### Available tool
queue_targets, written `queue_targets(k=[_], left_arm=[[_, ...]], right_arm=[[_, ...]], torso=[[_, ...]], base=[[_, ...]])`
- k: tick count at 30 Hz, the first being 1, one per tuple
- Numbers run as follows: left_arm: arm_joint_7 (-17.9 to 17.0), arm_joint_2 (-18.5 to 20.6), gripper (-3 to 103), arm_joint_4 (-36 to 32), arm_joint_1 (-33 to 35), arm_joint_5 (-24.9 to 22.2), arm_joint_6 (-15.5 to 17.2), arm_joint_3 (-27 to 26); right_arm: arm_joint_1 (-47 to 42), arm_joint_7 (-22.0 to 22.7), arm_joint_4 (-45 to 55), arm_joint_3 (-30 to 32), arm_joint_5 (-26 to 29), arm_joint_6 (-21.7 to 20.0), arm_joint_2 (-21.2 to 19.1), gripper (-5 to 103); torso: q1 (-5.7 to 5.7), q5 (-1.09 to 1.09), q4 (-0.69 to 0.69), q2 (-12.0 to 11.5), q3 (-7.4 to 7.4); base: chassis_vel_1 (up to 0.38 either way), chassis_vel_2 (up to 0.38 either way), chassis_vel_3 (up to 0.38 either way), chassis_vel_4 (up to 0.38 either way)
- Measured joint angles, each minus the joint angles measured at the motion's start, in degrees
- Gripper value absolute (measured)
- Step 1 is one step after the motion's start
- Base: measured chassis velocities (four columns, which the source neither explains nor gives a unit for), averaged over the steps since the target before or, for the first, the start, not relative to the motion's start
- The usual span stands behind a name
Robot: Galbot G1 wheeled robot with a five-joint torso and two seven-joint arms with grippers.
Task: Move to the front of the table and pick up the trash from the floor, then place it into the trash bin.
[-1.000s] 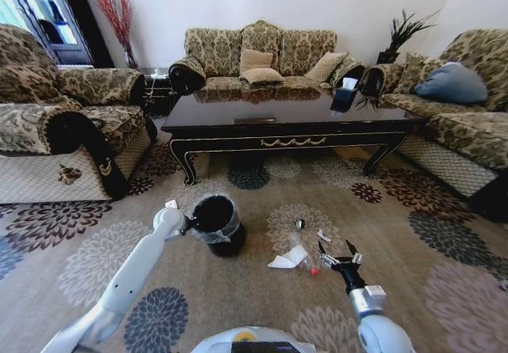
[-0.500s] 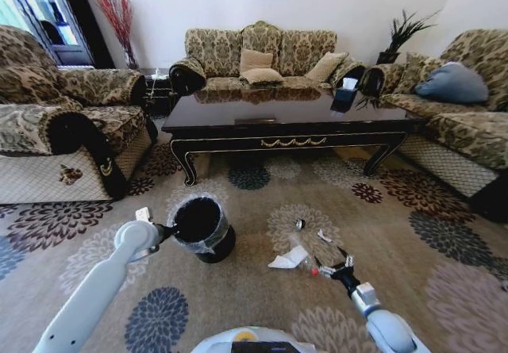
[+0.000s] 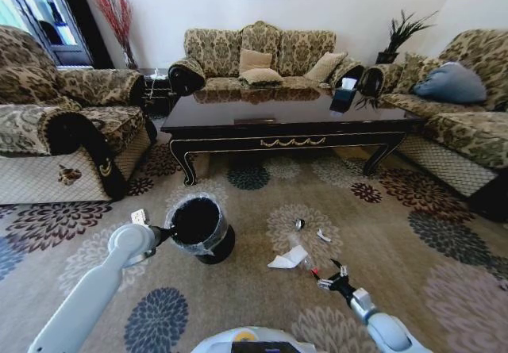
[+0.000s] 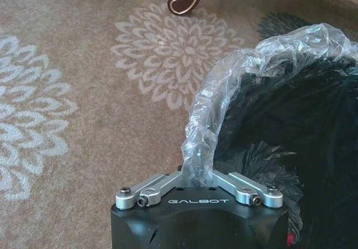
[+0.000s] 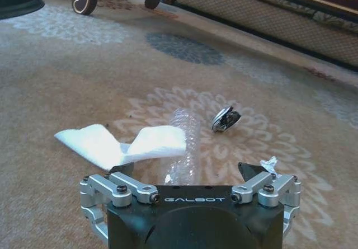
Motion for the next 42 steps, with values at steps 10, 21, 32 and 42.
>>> queue_targets(k=[10, 21, 32, 42], left_arm=[[-0.41, 0.11, 0, -0.02, -0.32, 0.05, -0.01, 0.35], [-0.60, 0.29, 0, 0.33, -0.63, 0.05, -0.01, 0.83], [-0.91, 0.29, 0, 1.13, -0.99, 0.29, -0.01, 1.10], [-0.92, 0.27, 0, 1.40, -0.96, 0.18, -0.01, 0.46]], right_arm=[[3.48, -0.09, -5.63, -2.21, -0.65, 0.96, 2.32, 100], [6.04, 0.23, -11.06, -3.61, -0.97, 1.63, 3.30, 100], [9.19, 0.91, -14.75, -5.65, -1.15, 1.61, 4.04, 80], [11.20, 1.28, -17.71, -6.73, -1.94, 1.53, 4.51, 43]], torso=[[0.00, 0.00, -0.01, 0.00, 0.00], [0.00, 0.01, -0.01, 0.00, 0.00], [0.00, 0.00, -0.01, 0.00, 0.00], [0.00, 0.01, 0.00, 0.00, 0.00]], base=[[0.000, 0.000, 0.000, 0.000], [0.000, 0.000, 0.000, 0.000], [0.000, 0.000, 0.000, 0.000], [0.000, 0.000, 0.000, 0.000]])
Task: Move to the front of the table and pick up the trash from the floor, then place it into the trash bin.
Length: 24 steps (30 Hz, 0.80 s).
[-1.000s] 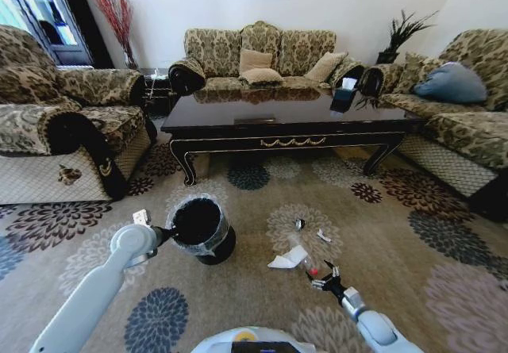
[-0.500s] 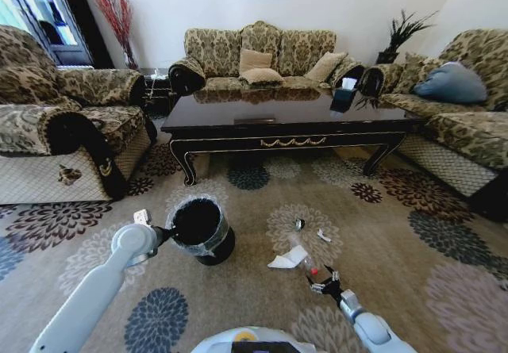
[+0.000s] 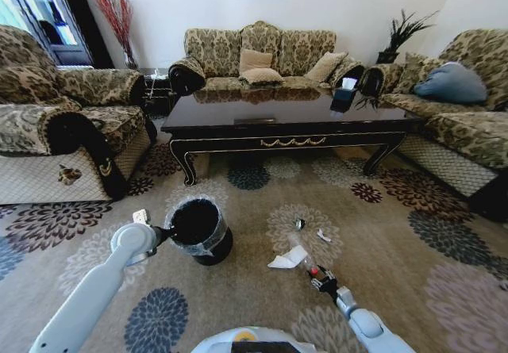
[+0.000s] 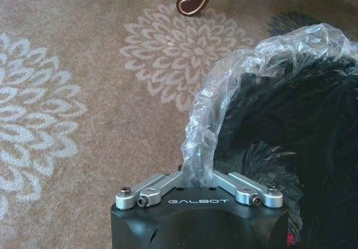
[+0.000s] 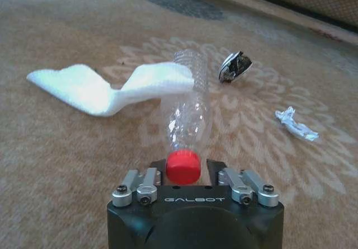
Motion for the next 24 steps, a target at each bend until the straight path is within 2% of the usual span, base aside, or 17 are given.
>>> queue_targets(k=[2, 4, 17, 24], left_arm=[[0.00, -0.08, 0, 0.00, 0.08, -0.03, 0.00, -0.10], [0.00, -0.14, 0, 0.00, 0.12, -0.03, 0.00, -0.19], [0.00, -0.67, 0, -0.17, 0.39, 0.19, 0.00, -0.38], [0.06, -0.82, 0, -0.63, -0.07, 0.24, 0.01, 0.32]], right_arm=[[0.01, 0.03, -0.26, -0.04, -0.19, 0.02, 0.06, 32], [-0.07, 0.09, -0.19, 0.03, -0.25, 0.05, 0.12, 29], [-1.85, 0.35, 2.65, 1.55, -0.64, 0.11, -0.42, 28], [-4.03, 1.37, 7.21, 6.24, -0.21, 0.10, -1.46, 28]], torso=[[0.00, -0.01, -0.01, 0.00, 0.00], [0.00, 0.00, -0.01, 0.00, 0.00], [0.00, 0.00, -0.01, 0.00, 0.00], [0.00, 0.00, 0.00, 0.00, 0.00]], base=[[0.000, 0.000, 0.000, 0.000], [0.000, 0.000, 0.000, 0.000], [0.000, 0.000, 0.000, 0.000], [0.000, 0.000, 0.000, 0.000]])
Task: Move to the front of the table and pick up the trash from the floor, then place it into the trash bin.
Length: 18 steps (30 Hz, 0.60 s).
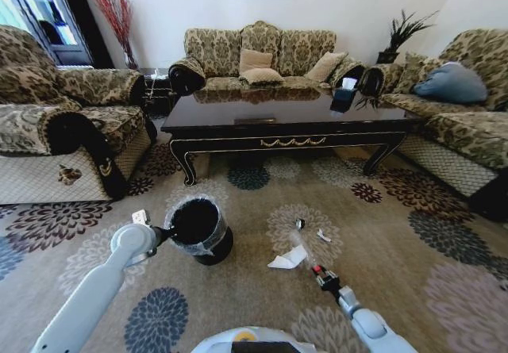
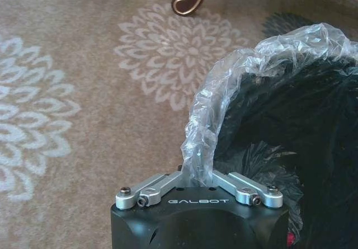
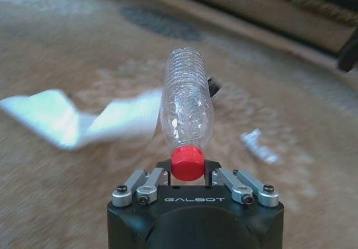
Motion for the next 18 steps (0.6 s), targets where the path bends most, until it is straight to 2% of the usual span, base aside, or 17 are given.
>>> queue_targets(k=[7, 9, 14, 18], left_arm=[[0.04, -0.78, 0, -0.74, -1.48, 1.20, 0.00, 3.81], [0.06, -1.13, 0, -1.06, -2.75, 2.02, 0.00, 7.43], [0.09, -1.18, 0, -1.41, -4.27, 2.78, 0.00, 11.44], [-0.16, -1.96, 0, -0.24, -9.51, 3.79, 0.02, 18.75]], right_arm=[[-5.48, 0.43, 10.41, 5.90, 0.60, 0.01, -2.21, 28], [-8.45, 0.62, 17.16, 7.67, 0.61, -0.20, -3.38, 28], [-10.65, 1.11, 24.89, 8.57, 0.67, -0.88, -4.52, 28], [-13.71, 1.97, 35.59, 9.62, 0.72, -2.22, -5.33, 28]], torso=[[0.00, 0.00, 0.00, 0.00, 0.00], [0.00, 0.00, -0.03, 0.00, 0.00], [0.00, 0.00, 0.00, 0.00, 0.00], [0.00, 0.00, -0.01, 0.00, 0.00]], base=[[0.000, 0.000, 0.000, 0.000], [0.000, 0.000, 0.000, 0.000], [0.000, 0.000, 0.000, 0.000], [0.000, 0.000, 0.000, 0.000]])
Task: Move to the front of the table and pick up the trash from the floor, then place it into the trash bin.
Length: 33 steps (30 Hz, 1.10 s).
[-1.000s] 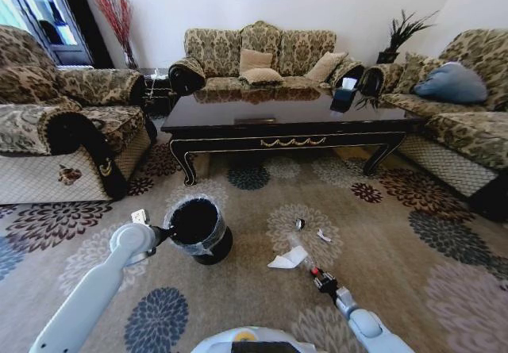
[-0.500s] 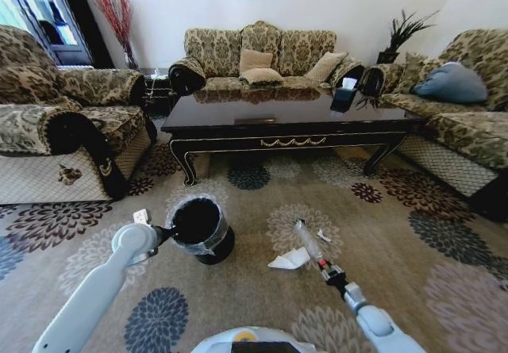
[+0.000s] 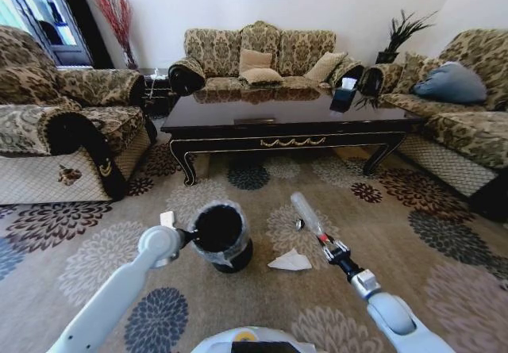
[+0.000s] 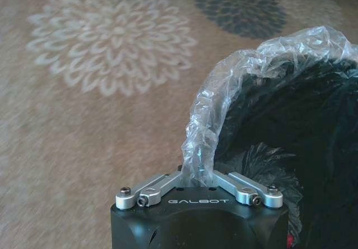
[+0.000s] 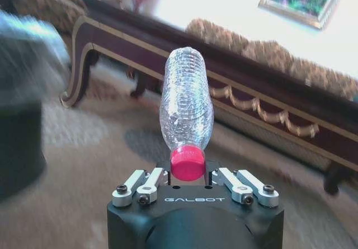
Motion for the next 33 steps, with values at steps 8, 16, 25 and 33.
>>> queue_targets(k=[8, 16, 25, 33], left_arm=[[-0.90, -3.80, 0, 3.30, -9.68, 0.14, -0.02, 8.59], [-0.64, -7.53, 0, 7.40, -16.18, -0.93, -0.01, 20.18], [-2.11, -11.60, 0, 10.12, -19.84, -0.87, -0.02, 26.13], [-3.46, -11.87, 0, 9.10, -20.81, -1.66, -0.02, 27.52]], right_arm=[[-3.31, 0.62, 10.87, -0.39, -0.19, -1.68, -0.29, 28], [-7.15, 0.62, 17.56, -0.32, -1.48, -2.09, -0.36, 28], [-8.02, 0.44, 19.05, -1.67, -2.41, -2.19, -0.75, 28], [-7.58, 0.52, 17.07, -3.36, -2.84, -2.15, -0.17, 28]], torso=[[0.00, 0.00, -0.01, 0.00, 0.00], [0.00, 0.00, -0.01, 0.00, 0.00], [0.00, 0.01, 0.00, 0.00, 0.00], [0.00, 0.00, 0.01, 0.00, 0.00]], base=[[0.000, 0.000, 0.000, 0.000], [0.000, 0.000, 0.000, 0.000], [0.000, 0.000, 0.000, 0.000], [0.000, 0.000, 0.000, 0.000]])
